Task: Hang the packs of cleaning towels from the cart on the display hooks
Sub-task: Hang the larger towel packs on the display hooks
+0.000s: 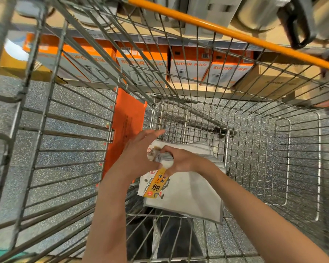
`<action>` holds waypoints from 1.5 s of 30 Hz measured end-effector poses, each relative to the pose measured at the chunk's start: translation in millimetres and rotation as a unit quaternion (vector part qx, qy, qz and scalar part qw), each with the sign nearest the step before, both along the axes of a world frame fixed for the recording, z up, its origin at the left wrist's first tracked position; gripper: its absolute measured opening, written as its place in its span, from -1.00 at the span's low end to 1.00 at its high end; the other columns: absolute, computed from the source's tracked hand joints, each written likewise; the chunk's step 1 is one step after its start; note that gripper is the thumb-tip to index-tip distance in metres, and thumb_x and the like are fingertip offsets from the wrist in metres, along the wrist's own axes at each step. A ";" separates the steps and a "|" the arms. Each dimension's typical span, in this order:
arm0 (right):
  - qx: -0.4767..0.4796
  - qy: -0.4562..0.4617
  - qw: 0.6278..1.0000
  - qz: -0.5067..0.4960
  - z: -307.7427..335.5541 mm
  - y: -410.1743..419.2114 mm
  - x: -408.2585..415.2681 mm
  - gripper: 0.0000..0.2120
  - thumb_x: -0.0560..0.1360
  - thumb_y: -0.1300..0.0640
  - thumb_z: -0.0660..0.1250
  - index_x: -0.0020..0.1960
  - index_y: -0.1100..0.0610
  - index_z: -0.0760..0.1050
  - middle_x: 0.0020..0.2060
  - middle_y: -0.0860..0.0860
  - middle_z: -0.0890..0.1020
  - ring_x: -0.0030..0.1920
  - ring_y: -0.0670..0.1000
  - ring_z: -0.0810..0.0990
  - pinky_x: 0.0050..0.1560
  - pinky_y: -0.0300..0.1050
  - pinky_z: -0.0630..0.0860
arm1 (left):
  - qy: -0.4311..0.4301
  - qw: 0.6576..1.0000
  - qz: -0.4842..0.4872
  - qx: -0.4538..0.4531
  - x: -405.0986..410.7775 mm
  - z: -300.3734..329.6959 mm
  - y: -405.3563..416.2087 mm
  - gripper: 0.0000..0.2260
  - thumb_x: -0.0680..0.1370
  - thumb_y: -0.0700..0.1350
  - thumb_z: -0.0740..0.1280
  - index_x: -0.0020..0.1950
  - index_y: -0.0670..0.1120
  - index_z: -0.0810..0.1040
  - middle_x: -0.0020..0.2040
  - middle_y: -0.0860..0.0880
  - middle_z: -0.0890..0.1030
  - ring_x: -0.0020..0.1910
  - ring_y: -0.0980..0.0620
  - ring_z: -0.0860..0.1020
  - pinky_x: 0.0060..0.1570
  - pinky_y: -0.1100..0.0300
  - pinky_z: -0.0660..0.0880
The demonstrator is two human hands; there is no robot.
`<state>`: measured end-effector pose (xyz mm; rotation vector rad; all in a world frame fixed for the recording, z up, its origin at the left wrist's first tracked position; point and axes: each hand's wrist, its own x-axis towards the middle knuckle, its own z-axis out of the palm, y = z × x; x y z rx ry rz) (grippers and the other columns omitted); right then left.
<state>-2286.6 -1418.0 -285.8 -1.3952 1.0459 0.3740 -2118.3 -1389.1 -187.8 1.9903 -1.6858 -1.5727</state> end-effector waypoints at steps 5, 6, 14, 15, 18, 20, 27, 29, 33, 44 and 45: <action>-0.013 -0.040 0.997 -0.071 20.5 4.3 -12.5 -0.38 0.24 0.14 0.56 0.14 -0.10 0.28 0.14 -0.05 0.55 0.10 0.11 0.53 0.15 0.13 0.48 | 0.000 1.000 0.002 0.020 2.8 -1.6 0.2 -0.13 0.33 -0.11 0.57 0.47 0.28 0.17 0.48 0.08 0.21 0.46 -0.01 0.20 0.42 -0.10 0.21; -0.017 -0.041 0.996 -0.083 26.0 3.7 -15.9 -0.38 0.24 0.14 0.57 0.14 -0.10 0.29 0.11 0.01 0.56 0.09 0.14 0.54 0.13 0.16 0.48 | 0.004 1.000 0.003 0.024 3.3 -1.5 0.3 -0.12 0.32 -0.08 0.58 0.48 0.29 0.15 0.49 0.07 0.19 0.47 0.00 0.19 0.42 -0.08 0.21; -0.072 -0.045 0.986 -0.145 78.5 -0.3 -37.2 -0.36 0.23 0.16 0.59 0.17 -0.11 0.34 0.00 -0.01 0.60 0.01 0.03 0.58 0.05 0.06 0.55 | 0.095 0.992 0.052 0.071 -11.8 2.7 11.9 -0.06 0.28 -0.08 0.61 0.25 0.57 0.05 0.38 0.17 0.27 0.28 0.22 0.28 -0.07 0.65 0.28; -0.075 -0.050 0.984 -0.154 84.7 -0.6 -38.7 -0.35 0.22 0.18 0.59 0.18 -0.12 0.34 -0.01 -0.04 0.60 0.00 0.00 0.59 0.03 0.00 0.57 | 0.094 0.992 0.055 0.070 -14.3 3.8 13.0 -0.05 0.28 -0.09 0.62 0.21 0.60 0.02 0.39 0.16 0.29 0.27 0.24 0.29 -0.06 0.61 0.29; -0.085 -0.065 0.979 -0.176 100.9 -2.2 -42.7 -0.34 0.22 0.21 0.59 0.17 -0.13 0.35 -0.02 -0.08 0.60 -0.02 -0.10 0.60 -0.02 -0.14 0.59 | 0.082 0.991 0.069 0.077 -19.3 13.8 12.4 0.00 0.27 -0.11 0.61 0.30 0.59 0.02 0.44 0.06 0.36 0.29 0.09 0.42 0.15 0.24 0.43; -0.087 -0.071 0.975 -0.193 109.6 -2.4 -44.4 -0.32 0.22 0.21 0.59 0.19 -0.15 0.34 -0.01 -0.12 0.59 -0.02 -0.14 0.60 -0.01 -0.14 0.61 | 0.074 0.992 0.074 0.067 -20.6 22.7 9.5 0.00 0.28 -0.12 0.61 0.37 0.53 0.05 0.32 0.01 0.51 0.14 0.00 0.56 0.12 0.04 0.53; -0.132 -0.097 0.961 -0.222 141.9 -6.4 -48.7 -0.32 0.20 0.06 0.59 0.19 -0.23 0.35 -0.04 -0.30 0.60 0.02 -0.31 0.56 0.10 -0.35 0.48 | 0.048 0.993 0.055 -0.090 -27.8 64.7 1.5 -0.16 0.28 -0.04 0.60 0.30 0.53 0.20 0.08 0.22 0.58 0.05 0.08 0.56 0.10 0.01 0.53; -0.157 -0.111 0.952 -0.239 156.0 -6.4 -49.9 -0.42 0.23 0.11 0.59 0.08 -0.24 0.38 -0.09 -0.37 0.61 -0.02 -0.35 0.57 -0.03 -0.46 0.45 | 0.032 0.993 0.045 -0.108 -26.9 81.5 -7.0 -0.17 0.25 0.00 0.59 0.19 0.63 0.17 -0.03 0.26 0.58 0.00 0.07 0.59 0.05 0.00 0.54; -0.197 -0.145 0.932 -0.267 190.4 -12.5 -51.4 -0.42 0.23 0.08 0.59 0.12 -0.21 0.39 -0.02 -0.29 0.61 0.00 -0.26 0.59 -0.03 -0.38 0.51 | 0.032 0.991 0.026 -0.124 -24.4 113.9 -27.7 -0.15 0.23 -0.10 0.60 0.22 0.57 0.23 0.06 0.11 0.62 -0.05 -0.02 0.63 -0.02 -0.07 0.58; -0.329 -0.272 0.831 -0.357 304.3 -30.1 -57.5 -0.16 0.22 0.21 0.60 0.27 -0.34 0.27 0.09 -0.36 0.49 0.08 -0.22 0.57 -0.05 -0.38 0.52 | -0.022 0.950 -0.006 -0.311 -27.1 233.2 -56.7 -0.23 0.23 0.28 0.50 0.29 0.54 0.11 -0.05 0.49 0.43 0.07 0.20 0.51 -0.04 0.10 0.50; -0.335 -0.280 0.825 -0.360 314.5 -31.9 -58.0 -0.15 0.22 0.20 0.61 0.26 -0.37 0.27 0.07 -0.35 0.51 0.07 -0.22 0.57 -0.07 -0.37 0.53 | -0.025 0.944 -0.007 -0.328 -25.6 243.0 -57.2 -0.24 0.22 0.32 0.46 0.30 0.52 0.12 -0.02 0.46 0.45 0.09 0.17 0.51 0.02 0.04 0.51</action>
